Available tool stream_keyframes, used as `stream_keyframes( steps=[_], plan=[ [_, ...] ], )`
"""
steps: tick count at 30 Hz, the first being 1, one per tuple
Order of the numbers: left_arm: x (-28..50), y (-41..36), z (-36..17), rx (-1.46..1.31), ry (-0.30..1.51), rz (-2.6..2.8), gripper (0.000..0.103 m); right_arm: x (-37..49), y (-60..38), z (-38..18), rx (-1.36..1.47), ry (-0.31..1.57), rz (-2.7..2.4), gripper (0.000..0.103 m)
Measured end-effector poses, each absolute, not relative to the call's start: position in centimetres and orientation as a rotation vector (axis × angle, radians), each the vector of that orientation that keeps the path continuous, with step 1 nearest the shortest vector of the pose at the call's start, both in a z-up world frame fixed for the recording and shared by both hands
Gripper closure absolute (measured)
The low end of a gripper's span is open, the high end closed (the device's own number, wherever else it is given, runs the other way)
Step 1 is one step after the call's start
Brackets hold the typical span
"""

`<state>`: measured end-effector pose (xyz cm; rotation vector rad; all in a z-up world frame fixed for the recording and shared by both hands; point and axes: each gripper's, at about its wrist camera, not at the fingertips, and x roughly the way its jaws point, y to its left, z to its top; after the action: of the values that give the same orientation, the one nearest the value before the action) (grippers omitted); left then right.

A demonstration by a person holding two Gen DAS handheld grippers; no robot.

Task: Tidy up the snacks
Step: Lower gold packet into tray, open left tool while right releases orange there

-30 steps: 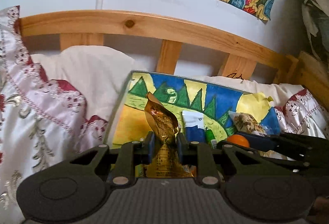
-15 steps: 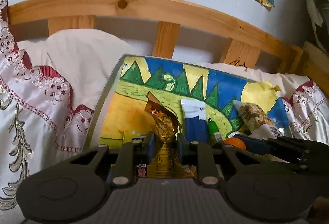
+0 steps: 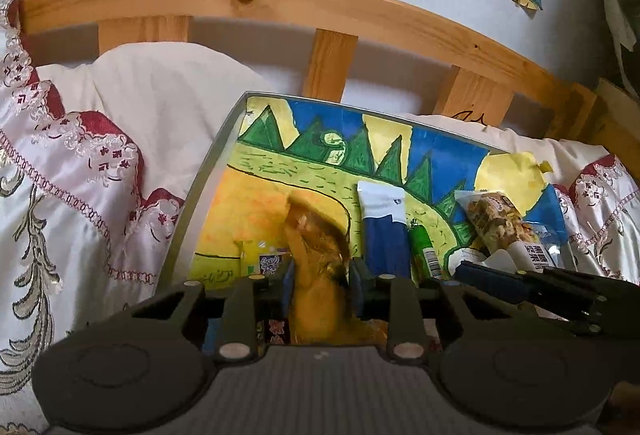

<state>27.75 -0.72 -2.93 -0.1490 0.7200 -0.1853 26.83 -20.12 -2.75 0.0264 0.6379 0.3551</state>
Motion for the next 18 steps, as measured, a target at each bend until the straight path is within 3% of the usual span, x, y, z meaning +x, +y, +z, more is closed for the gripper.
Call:
stream_keyframes(
  steps=[11,18],
  plan=[
    [27.5,0.2,-2.8,-0.204,0.731,-0.165,0.068,26.6,-20.4,-2.0,0.023,0.62,0.341,0.054],
    [27.2,0.1,-2.3,-0.202,0.715,-0.162,0.052,26.3,-20.6,-1.2,0.024,0.602,0.323,0.039]
  ],
)
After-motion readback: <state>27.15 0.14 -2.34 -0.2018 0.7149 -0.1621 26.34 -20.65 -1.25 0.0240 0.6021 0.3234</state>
